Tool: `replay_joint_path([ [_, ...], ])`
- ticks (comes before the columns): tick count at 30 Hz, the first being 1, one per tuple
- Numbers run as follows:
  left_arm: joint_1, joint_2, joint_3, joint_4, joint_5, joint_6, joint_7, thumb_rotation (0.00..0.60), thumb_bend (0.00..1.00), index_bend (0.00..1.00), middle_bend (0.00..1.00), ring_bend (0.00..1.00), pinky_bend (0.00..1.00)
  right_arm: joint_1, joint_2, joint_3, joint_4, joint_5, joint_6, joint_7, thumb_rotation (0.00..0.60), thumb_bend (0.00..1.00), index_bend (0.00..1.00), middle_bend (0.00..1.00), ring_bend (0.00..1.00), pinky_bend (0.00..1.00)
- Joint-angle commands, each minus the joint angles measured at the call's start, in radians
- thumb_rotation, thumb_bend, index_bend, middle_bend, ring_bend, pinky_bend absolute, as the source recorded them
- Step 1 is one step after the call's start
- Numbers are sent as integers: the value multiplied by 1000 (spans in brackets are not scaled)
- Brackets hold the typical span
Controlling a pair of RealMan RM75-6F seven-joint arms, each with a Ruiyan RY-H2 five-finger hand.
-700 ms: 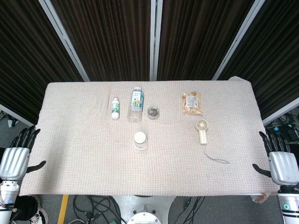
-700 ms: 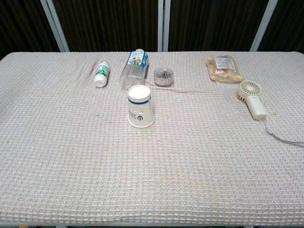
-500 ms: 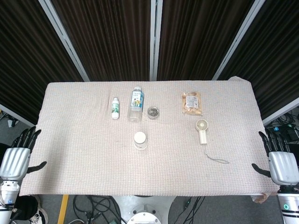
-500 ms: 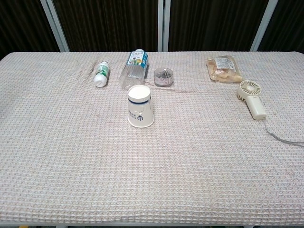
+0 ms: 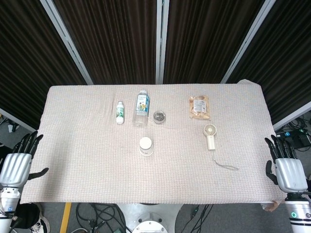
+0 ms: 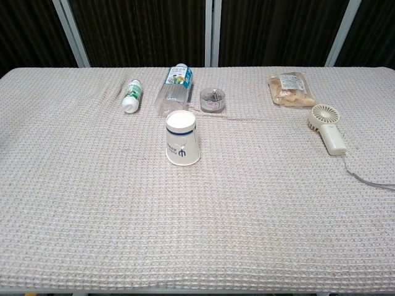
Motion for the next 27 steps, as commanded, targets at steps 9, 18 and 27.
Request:
replay_joint_path([
  [9,3,-26,8,37,-9,-11,-11,600,29,62,0,0,201,34,-29,14,57,37,-78,116,600,1000,0,902,896,873],
  [18,-3,-27,9,46,-9,-23,-10,600,29,62,0,0,201,148,-47,34,23,188,-325,18,600,1000,0,939,903,873],
  [27,0,-21,5,63,-27,-27,-23,600,29,62,0,0,201,272,-136,62,73,351,-538,-7,600,1000,0,939,904,873],
])
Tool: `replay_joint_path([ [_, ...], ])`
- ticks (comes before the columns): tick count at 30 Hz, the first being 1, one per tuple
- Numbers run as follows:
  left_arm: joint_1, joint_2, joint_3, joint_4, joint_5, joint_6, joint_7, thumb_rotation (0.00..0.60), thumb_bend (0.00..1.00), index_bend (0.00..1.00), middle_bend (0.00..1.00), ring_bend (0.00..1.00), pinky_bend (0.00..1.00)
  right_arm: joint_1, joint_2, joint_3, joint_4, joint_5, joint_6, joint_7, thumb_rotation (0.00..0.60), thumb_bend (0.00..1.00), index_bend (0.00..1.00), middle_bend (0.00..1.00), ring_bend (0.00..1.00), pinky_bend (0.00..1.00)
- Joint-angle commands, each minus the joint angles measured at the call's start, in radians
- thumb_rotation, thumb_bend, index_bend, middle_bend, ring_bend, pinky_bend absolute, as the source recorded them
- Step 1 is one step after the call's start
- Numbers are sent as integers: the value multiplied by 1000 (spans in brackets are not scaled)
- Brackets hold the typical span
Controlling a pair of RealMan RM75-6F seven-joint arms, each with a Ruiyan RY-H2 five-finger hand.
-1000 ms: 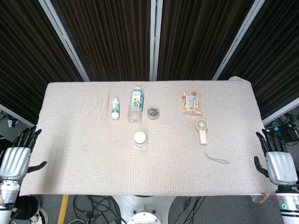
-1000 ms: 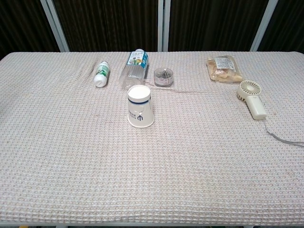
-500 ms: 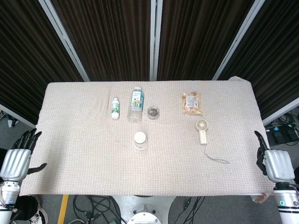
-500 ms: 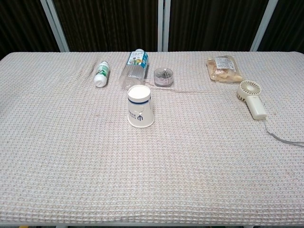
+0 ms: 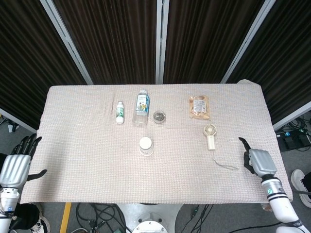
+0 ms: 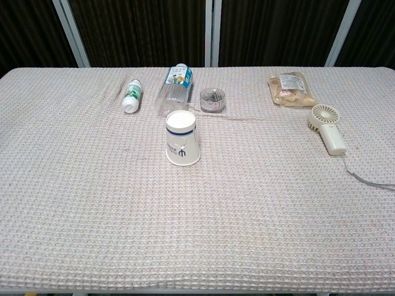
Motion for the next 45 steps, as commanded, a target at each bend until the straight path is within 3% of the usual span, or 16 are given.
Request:
replay_joint_path([
  [1,1,3,-1,3,-2,-1,-4,600,29,62,0,0,201,58,-48,15,26,73,-76,-36,600,1000,0,939,903,873],
  [24,2,4,7,29,8,-3,-19,600,29,62,0,0,201,230,-164,12,70,311,-168,-224,600,1000,0,939,903,873],
  [45,11,19,10,26,23,18,-15,600,29,62,0,0,201,274,-185,-15,89,368,-168,-229,600,1000,0,939,903,873],
])
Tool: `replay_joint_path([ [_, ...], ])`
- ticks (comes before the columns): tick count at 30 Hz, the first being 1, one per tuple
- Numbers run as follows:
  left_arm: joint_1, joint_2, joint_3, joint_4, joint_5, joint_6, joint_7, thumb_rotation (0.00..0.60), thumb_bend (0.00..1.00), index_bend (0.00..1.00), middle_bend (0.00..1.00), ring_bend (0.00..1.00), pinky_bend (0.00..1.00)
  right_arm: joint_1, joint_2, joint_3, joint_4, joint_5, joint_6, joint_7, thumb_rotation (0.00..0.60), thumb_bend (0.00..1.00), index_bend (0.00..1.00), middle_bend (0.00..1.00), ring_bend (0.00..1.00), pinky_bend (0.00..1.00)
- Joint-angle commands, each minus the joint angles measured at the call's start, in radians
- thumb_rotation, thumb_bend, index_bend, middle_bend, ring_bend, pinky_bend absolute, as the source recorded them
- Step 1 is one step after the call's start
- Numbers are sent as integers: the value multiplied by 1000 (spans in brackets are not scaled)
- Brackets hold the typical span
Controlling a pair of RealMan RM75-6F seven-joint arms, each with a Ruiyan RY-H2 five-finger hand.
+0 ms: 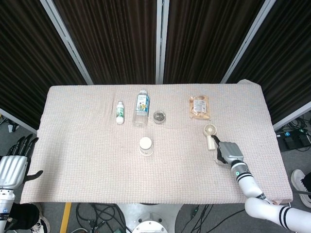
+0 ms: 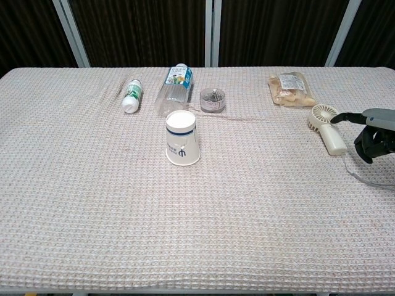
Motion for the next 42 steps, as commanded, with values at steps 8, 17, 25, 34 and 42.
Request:
replay_joint_path([
  [8,3,2,2,-6,15,12,1,600,29,62,0,0,201,8,-12,-17,11,17,5,-6,600,1000,0,939,903,873],
  [17,4,3,2,-7,14,11,-2,600,29,62,0,0,201,12,-21,-33,24,41,-5,-2,600,1000,0,939,903,873],
  [25,2,6,1,-9,14,9,-2,600,29,62,0,0,201,15,-39,-41,54,52,-34,21,600,1000,0,939,903,873],
  [34,5,14,0,-15,13,15,0,600,29,63,0,0,201,16,-55,-44,78,46,-57,55,600,1000,1,939,903,873],
  [42,5,16,-4,-21,17,20,1,600,28,62,0,0,201,-17,4,-9,-3,-48,57,100,600,1000,1,939,903,873],
])
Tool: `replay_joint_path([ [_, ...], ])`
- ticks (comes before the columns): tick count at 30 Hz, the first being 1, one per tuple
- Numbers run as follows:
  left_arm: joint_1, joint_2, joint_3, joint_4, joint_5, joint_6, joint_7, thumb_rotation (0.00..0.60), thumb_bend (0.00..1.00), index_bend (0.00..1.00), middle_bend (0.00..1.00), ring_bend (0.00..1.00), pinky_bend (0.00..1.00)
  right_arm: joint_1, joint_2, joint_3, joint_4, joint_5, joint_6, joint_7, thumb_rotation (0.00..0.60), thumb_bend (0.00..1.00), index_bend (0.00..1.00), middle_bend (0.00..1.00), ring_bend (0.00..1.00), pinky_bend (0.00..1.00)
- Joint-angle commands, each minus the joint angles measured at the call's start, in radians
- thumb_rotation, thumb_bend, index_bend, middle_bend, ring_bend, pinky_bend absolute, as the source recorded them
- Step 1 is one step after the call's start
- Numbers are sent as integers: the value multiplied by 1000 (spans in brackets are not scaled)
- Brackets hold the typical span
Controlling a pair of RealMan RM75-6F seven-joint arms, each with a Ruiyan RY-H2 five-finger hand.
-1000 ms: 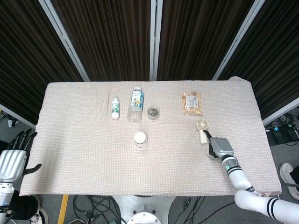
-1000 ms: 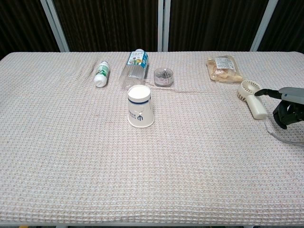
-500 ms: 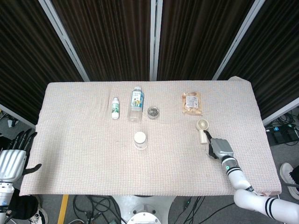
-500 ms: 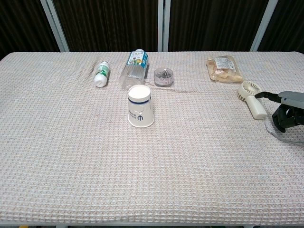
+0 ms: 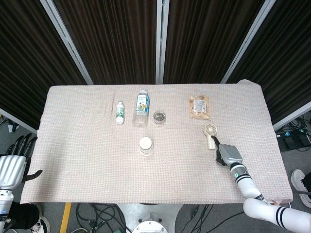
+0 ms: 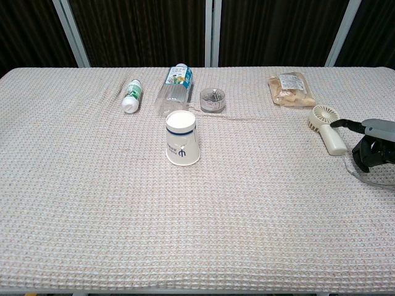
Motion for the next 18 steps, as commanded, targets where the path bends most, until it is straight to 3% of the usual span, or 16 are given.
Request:
replay_joint_path([
  [1,0,0,-1,-2,2,2,2,600,29,62,0,0,201,-23,45,25,-57,-56,65,31,600,1000,1,939,903,873],
  [8,-1,3,-4,-13,5,7,11,600,29,62,0,0,201,-86,156,48,-191,-196,221,74,600,1000,1,939,903,873],
  [12,-1,2,-6,-19,6,13,15,600,29,62,0,0,201,-166,208,34,-236,-351,405,88,600,1000,2,939,903,873],
  [16,0,1,-7,-25,10,18,20,600,29,62,0,0,201,-266,211,6,-182,-515,627,110,600,1000,24,937,898,869],
  [18,0,1,-8,-28,13,23,23,600,29,62,0,0,201,-321,199,-8,-114,-593,742,150,600,984,29,872,823,820],
])
